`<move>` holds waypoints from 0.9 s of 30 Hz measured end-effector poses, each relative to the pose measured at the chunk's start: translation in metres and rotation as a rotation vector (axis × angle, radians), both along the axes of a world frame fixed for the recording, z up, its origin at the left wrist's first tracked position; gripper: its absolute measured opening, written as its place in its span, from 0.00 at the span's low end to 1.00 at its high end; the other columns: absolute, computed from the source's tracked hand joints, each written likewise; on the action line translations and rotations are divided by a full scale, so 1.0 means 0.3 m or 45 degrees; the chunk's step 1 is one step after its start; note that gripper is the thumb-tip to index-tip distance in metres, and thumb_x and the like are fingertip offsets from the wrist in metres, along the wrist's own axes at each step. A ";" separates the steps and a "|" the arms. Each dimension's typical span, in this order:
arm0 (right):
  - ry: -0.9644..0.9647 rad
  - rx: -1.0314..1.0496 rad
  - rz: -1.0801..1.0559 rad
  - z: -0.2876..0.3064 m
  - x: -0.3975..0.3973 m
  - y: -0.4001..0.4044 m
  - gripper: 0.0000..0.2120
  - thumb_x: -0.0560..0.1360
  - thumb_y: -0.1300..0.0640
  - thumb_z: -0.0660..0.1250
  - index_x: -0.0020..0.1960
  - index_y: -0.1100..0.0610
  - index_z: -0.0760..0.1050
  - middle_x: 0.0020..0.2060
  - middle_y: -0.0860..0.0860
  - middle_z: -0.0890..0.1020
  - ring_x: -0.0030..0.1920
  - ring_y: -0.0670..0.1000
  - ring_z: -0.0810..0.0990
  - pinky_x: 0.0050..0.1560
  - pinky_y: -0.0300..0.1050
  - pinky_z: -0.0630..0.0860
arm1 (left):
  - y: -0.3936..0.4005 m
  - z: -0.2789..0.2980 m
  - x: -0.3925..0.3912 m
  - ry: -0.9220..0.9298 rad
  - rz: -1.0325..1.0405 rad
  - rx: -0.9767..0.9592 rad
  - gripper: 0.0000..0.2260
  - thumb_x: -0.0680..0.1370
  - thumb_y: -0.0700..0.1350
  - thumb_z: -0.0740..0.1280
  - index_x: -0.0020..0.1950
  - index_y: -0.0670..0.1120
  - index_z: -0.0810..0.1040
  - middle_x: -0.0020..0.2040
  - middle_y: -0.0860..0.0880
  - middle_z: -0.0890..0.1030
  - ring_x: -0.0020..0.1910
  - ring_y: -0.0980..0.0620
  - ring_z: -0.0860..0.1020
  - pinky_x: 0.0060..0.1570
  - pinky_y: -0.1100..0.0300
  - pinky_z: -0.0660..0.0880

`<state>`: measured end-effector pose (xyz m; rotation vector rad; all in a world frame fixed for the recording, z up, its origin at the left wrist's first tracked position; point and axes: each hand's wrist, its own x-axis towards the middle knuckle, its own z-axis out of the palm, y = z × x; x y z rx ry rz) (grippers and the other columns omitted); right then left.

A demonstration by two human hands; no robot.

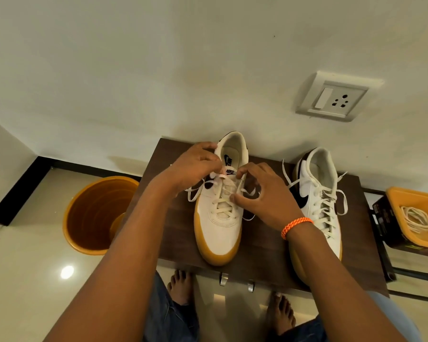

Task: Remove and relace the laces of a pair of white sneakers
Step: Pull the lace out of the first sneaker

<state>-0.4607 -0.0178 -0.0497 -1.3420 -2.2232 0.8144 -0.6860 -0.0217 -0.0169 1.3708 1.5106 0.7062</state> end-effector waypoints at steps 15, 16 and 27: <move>0.019 -0.001 0.003 -0.016 -0.004 -0.003 0.22 0.71 0.41 0.77 0.61 0.39 0.73 0.58 0.43 0.73 0.55 0.47 0.78 0.52 0.52 0.83 | -0.003 0.012 0.007 -0.142 -0.060 0.097 0.08 0.79 0.42 0.71 0.41 0.43 0.86 0.74 0.62 0.73 0.68 0.59 0.74 0.68 0.53 0.70; 0.018 -0.005 0.002 -0.016 -0.004 -0.003 0.22 0.71 0.42 0.77 0.60 0.39 0.73 0.59 0.43 0.73 0.56 0.48 0.78 0.53 0.50 0.82 | -0.002 0.017 -0.001 -0.193 0.013 0.116 0.09 0.79 0.43 0.71 0.41 0.40 0.84 0.71 0.61 0.75 0.66 0.59 0.76 0.66 0.53 0.71; 0.086 -0.012 0.005 -0.021 -0.008 -0.007 0.21 0.71 0.45 0.77 0.61 0.41 0.74 0.57 0.43 0.73 0.51 0.45 0.77 0.50 0.43 0.80 | -0.012 -0.052 0.082 0.516 -0.320 0.110 0.03 0.77 0.48 0.76 0.49 0.57 0.88 0.84 0.63 0.54 0.81 0.50 0.51 0.76 0.33 0.58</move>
